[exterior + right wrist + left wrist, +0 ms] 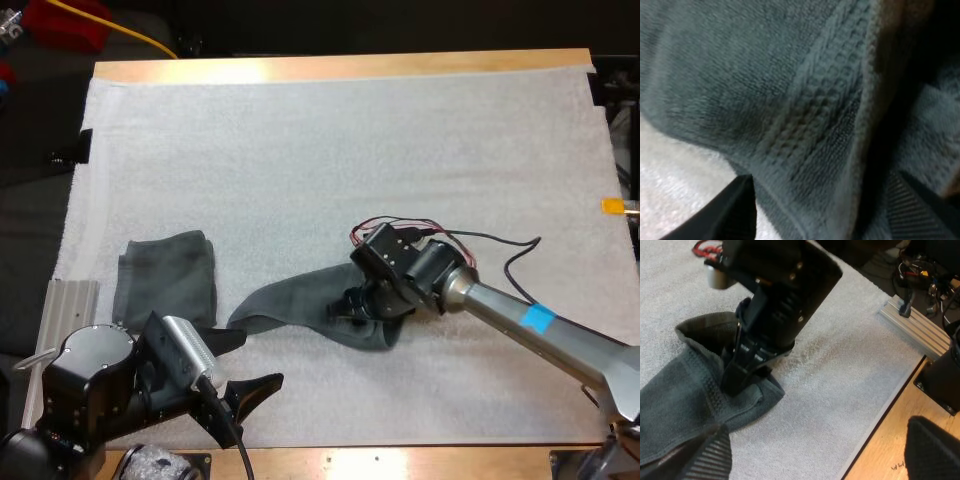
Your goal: Pick towel from pile, fold and stack
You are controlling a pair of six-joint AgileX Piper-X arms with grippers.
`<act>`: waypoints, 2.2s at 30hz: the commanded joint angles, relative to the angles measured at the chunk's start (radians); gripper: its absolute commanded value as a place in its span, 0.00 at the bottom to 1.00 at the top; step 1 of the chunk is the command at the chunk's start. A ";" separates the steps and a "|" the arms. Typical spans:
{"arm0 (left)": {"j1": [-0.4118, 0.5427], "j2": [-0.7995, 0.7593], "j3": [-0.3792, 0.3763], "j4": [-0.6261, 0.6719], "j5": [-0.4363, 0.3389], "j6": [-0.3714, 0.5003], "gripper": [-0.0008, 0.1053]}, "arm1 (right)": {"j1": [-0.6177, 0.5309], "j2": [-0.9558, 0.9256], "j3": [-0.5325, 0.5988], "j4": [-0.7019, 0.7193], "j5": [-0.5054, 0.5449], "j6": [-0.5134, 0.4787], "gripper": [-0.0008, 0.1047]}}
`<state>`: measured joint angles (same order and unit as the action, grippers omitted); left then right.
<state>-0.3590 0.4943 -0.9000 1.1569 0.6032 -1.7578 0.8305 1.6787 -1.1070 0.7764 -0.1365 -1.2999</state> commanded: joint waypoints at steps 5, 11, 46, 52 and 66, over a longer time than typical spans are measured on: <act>-0.003 -0.003 -0.004 -0.003 0.018 -0.010 0.66 | 0.000 0.042 -0.001 -0.032 0.007 0.026 0.53; -0.003 -0.003 -0.004 -0.001 0.045 -0.010 0.66 | -0.002 0.066 -0.001 -0.085 0.019 0.064 0.48; -0.003 -0.003 -0.004 0.037 0.045 -0.010 0.66 | -0.059 -0.225 -0.397 -0.091 0.222 -0.118 0.01; -0.003 -0.003 -0.004 0.037 0.045 -0.010 0.66 | -0.059 -0.225 -0.400 0.000 0.222 -0.118 0.01; -0.003 -0.003 -0.004 0.035 0.045 0.010 0.66 | -0.018 -0.225 -0.192 0.290 0.025 -0.118 0.01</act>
<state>-0.3590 0.4943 -0.9000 1.2005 0.6405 -1.7516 0.8101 1.4629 -1.2891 1.0648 -0.0933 -1.4057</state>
